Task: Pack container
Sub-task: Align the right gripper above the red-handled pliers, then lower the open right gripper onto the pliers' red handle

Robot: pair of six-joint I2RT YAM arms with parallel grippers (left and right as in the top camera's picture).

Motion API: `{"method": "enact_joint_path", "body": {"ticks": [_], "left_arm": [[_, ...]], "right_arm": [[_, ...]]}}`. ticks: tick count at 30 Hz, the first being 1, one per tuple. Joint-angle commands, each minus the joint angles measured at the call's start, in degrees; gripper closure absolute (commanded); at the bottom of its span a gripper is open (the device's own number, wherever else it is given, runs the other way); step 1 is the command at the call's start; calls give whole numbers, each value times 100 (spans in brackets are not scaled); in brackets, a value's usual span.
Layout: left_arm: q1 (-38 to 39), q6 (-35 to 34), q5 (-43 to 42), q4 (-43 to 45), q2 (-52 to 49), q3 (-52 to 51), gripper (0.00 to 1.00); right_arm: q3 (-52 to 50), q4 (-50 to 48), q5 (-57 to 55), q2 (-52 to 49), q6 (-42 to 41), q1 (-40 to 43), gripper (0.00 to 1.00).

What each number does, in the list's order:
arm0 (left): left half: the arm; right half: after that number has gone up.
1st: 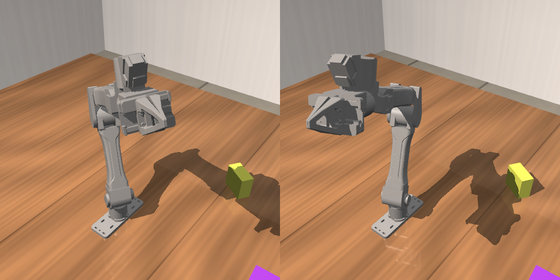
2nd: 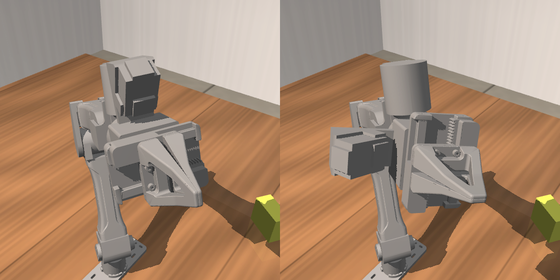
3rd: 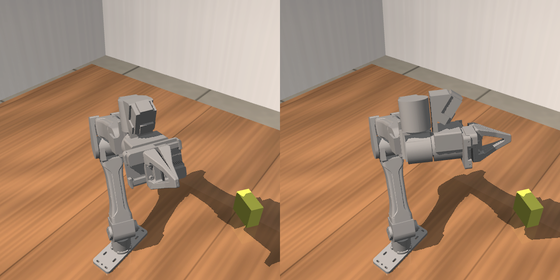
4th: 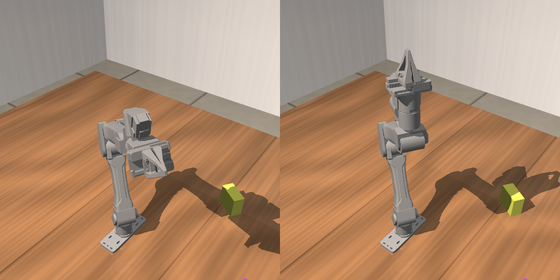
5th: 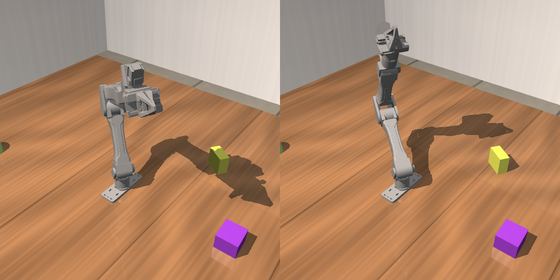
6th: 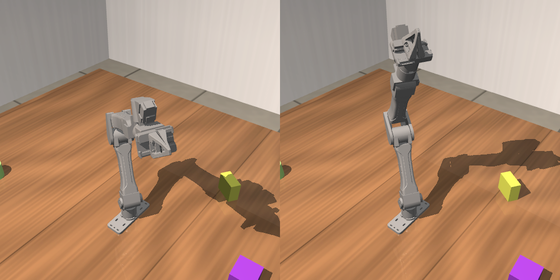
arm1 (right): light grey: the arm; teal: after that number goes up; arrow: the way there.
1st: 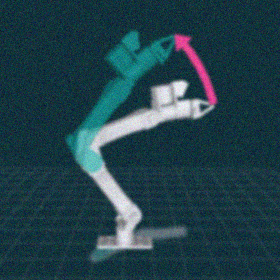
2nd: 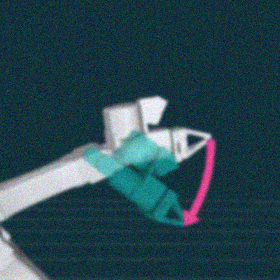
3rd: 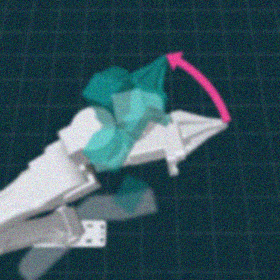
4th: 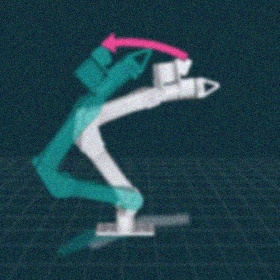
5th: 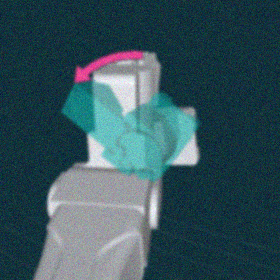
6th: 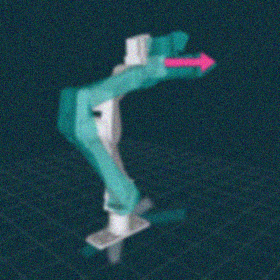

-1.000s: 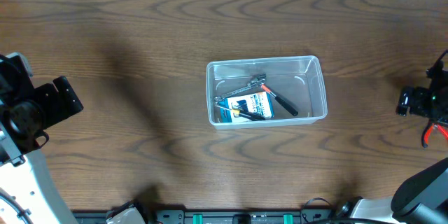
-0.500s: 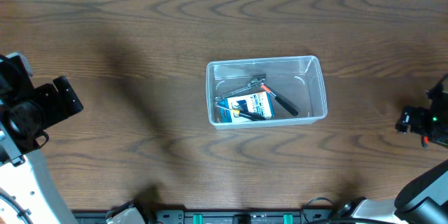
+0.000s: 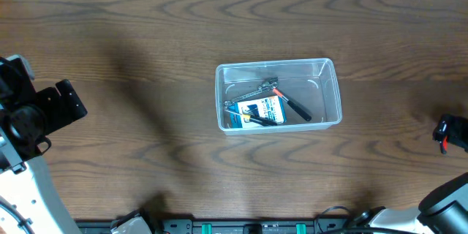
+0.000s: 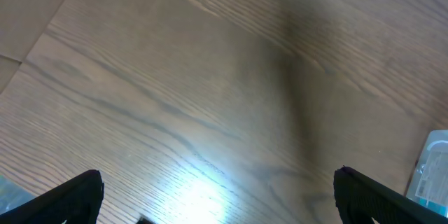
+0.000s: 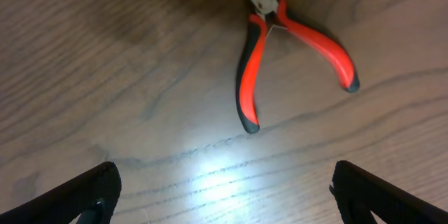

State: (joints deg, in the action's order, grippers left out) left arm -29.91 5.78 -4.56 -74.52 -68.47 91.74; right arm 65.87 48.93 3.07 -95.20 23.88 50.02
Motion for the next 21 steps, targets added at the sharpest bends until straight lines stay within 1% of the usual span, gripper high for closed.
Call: {"method": "enact_joint_path", "body": {"ticks": [1,4,10,21], "left_arm": [[-28,-70,-42,0,-13,63,2],[-28,-72,-42,0,-13,63,2],[-28,-70,-42,0,-13,63,2],[-28,-70,-42,0,-13,63,2]], "right_arm": [[-11,-9,201,-424,103,22,1],[-11,-55,407,-863,57,15,1],[-11,-295,407,-1462,-31,7,1],[-9,-752,404,-1539,2,-42,1]]}}
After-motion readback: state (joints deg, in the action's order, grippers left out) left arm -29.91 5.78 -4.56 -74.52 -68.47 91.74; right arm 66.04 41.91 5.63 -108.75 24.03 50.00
